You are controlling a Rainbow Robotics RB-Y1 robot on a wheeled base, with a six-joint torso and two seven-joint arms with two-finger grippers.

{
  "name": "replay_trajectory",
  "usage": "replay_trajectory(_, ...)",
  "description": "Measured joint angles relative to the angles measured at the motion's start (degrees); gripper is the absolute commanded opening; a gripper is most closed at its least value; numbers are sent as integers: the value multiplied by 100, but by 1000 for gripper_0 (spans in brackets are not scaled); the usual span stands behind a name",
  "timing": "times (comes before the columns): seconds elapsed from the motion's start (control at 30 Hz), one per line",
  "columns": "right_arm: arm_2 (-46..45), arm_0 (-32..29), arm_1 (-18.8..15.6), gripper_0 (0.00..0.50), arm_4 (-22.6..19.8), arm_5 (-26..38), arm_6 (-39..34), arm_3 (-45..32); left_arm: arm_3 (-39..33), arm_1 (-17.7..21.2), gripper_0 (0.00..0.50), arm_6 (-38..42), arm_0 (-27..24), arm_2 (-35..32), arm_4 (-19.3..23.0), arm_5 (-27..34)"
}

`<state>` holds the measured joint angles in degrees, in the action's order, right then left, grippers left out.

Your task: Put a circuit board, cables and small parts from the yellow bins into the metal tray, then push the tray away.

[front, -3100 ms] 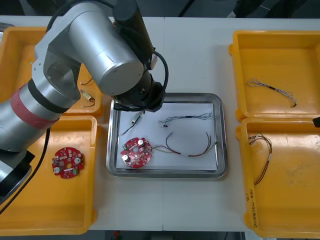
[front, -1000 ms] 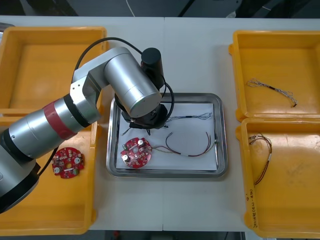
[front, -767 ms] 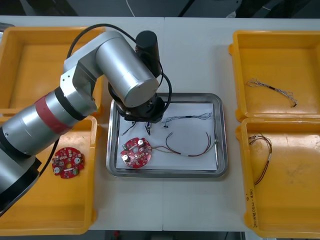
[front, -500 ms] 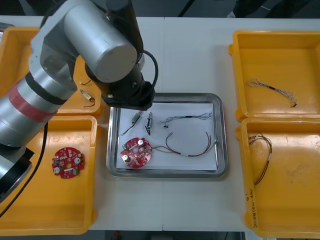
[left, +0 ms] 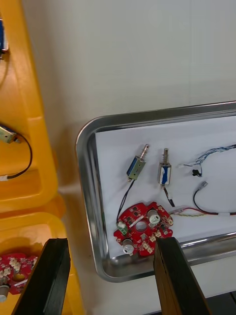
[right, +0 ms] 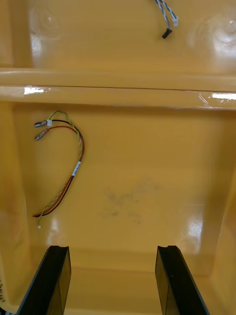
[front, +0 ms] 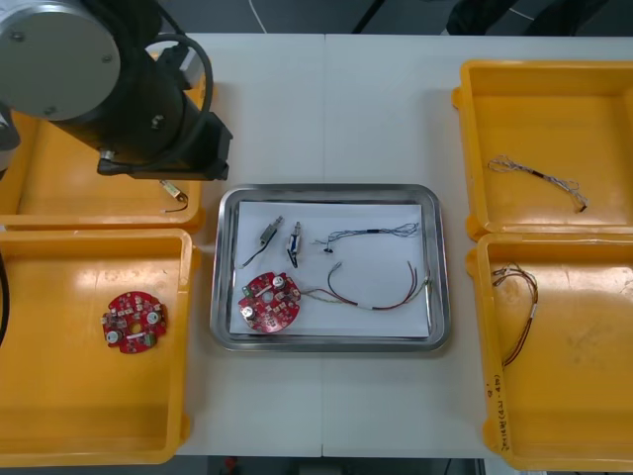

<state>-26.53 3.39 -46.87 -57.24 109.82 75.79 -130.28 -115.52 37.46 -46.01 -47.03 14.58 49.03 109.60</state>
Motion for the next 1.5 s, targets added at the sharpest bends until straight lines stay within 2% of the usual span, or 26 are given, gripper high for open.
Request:
replay_trajectory(0.27,611,49,-366,500,-541,0,0,-290,-369,434,500,-23,678,-878,206,1)
replay_trajectory(0.4,995,234,-477,500,-621,0,0,-442,-505,545,500,-215,1042,-1377,266,1)
replay_trajectory(0.63,1846,924,-490,500,-659,1,0,-602,-553,603,500,-1090,1588,-2093,375,2)
replay_trajectory(0.9,3234,1944,-493,500,-660,-7,4,-611,-650,633,500,-1169,1991,-2571,410,3)
replay_trajectory(1.0,3867,2370,-494,500,-525,-134,183,-613,-682,665,500,-1181,2156,-2718,419,4)
replay_trajectory(1.2,5031,3115,-419,500,-41,-424,1254,-551,-747,814,500,-1305,2510,-2889,441,4)
replay_trajectory(1.37,5517,3446,-12,500,378,-544,1406,-372,-779,904,500,-1563,2681,-2913,509,4)
replay_trajectory(1.5,5821,3646,432,500,643,-604,2205,-57,-785,906,500,-1672,2839,-3009,549,4)
